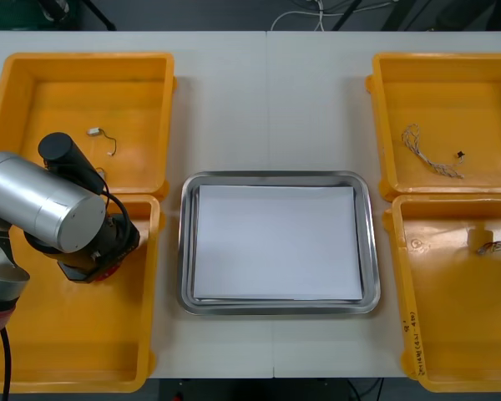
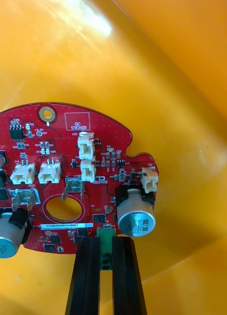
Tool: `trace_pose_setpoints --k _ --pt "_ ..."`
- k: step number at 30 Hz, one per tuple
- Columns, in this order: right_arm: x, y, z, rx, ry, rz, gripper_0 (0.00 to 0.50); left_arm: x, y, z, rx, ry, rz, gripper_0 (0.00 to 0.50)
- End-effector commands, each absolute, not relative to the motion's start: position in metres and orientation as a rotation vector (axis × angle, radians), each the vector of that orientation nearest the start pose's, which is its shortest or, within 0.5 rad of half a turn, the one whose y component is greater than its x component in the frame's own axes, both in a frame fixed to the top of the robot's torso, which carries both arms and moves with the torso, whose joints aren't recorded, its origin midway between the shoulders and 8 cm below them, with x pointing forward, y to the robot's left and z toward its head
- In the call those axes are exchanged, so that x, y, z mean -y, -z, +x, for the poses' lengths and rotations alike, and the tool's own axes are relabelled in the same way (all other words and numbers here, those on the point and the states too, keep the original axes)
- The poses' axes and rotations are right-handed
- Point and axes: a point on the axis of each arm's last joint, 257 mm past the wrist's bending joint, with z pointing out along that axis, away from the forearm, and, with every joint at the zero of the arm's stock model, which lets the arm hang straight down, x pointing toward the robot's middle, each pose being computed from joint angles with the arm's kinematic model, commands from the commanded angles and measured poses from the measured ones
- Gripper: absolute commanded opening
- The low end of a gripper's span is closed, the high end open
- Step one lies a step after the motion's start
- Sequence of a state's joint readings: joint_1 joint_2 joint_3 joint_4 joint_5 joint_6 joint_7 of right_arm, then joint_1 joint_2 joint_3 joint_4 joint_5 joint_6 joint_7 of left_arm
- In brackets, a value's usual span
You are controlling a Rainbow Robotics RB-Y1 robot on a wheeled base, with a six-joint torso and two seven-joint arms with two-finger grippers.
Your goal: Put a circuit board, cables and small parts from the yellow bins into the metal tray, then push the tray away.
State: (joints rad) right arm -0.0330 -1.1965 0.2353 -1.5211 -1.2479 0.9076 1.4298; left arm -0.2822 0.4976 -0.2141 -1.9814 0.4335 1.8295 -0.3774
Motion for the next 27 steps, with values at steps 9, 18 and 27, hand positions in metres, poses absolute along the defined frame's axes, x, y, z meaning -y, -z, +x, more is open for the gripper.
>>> trace_pose_setpoints --k 9,18,27 --pt "0.470 0.272 0.426 -2.688 -0.105 0.069 0.000 -0.248 0.234 0.405 -2.597 0.153 -0.931 0.000" --pt "0.472 0.227 0.436 -2.707 -0.091 0.052 0.000 -0.247 0.195 0.410 -2.546 0.208 -0.809 0.000" --pt "0.467 0.192 0.425 -2.750 -0.124 0.059 0.000 -0.236 0.172 0.403 -2.559 0.234 -0.654 0.000"
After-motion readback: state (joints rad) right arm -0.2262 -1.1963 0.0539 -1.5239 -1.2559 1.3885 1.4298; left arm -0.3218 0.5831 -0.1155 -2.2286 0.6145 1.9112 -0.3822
